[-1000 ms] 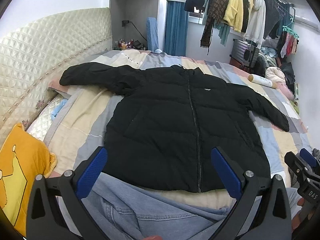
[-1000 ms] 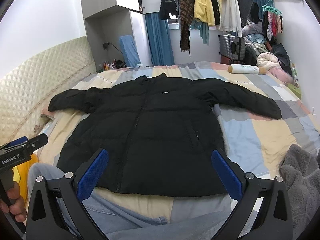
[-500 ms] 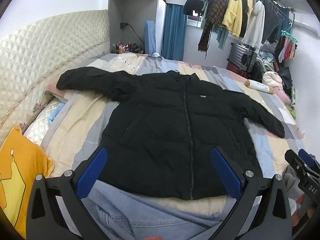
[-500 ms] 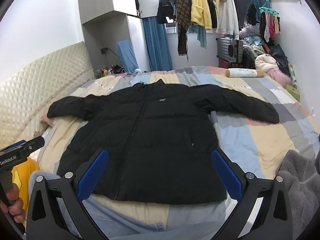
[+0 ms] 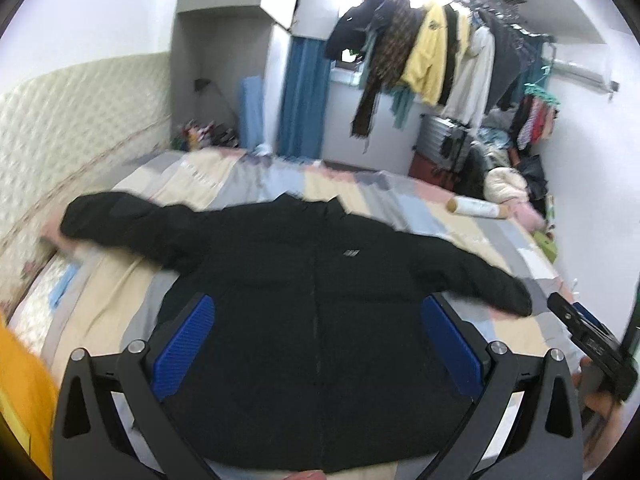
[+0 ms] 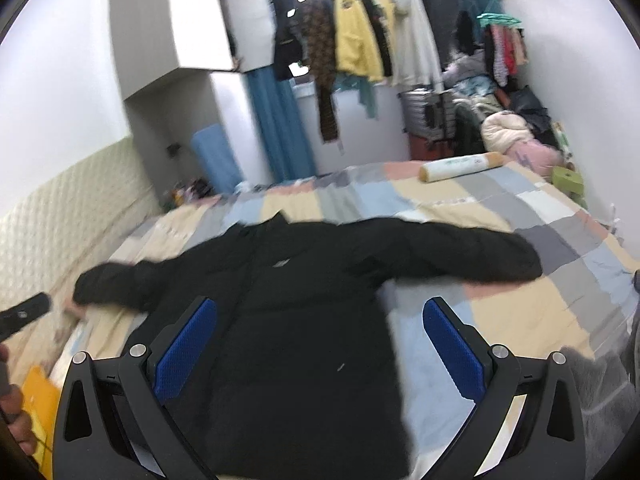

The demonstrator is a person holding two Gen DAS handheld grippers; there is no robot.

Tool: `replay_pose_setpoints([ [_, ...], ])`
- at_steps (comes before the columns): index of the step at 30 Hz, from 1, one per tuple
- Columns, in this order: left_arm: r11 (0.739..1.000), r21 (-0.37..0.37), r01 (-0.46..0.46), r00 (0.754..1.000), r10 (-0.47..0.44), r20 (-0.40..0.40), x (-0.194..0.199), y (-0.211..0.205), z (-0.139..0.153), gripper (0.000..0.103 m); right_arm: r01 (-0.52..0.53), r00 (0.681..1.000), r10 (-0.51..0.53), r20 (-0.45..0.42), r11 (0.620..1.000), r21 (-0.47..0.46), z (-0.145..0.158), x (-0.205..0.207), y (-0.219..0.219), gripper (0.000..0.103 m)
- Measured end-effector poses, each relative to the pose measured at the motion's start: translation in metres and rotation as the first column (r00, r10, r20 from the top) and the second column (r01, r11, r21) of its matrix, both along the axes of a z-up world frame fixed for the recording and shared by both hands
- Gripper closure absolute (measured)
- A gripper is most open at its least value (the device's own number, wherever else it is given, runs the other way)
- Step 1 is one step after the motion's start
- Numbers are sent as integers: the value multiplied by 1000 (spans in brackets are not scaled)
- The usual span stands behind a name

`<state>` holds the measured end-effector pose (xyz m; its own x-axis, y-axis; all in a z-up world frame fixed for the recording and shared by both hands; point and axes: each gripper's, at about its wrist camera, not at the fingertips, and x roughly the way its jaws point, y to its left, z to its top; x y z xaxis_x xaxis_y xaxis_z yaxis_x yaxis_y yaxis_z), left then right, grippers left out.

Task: Fold large clothes
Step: 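Reach the right gripper to the jacket sleeve cuff and grasp it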

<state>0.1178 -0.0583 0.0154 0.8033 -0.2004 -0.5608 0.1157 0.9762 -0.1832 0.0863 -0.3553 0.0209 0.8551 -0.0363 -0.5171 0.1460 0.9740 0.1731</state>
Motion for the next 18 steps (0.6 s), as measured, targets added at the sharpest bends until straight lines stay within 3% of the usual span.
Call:
replay_pose_setpoints([
  [6, 996, -31, 81, 995, -79, 54, 44, -2, -43, 0, 98, 995, -99, 16, 993, 66, -47, 54, -80, 0],
  [11, 999, 4, 50, 999, -50, 22, 74, 6, -94, 0, 221, 975, -219, -31, 970, 102, -104, 92, -150, 0],
  [18, 999, 40, 18, 999, -16, -52, 102, 16, -152, 0, 293, 956, -283, -78, 928, 231, -179, 127, -234, 0],
])
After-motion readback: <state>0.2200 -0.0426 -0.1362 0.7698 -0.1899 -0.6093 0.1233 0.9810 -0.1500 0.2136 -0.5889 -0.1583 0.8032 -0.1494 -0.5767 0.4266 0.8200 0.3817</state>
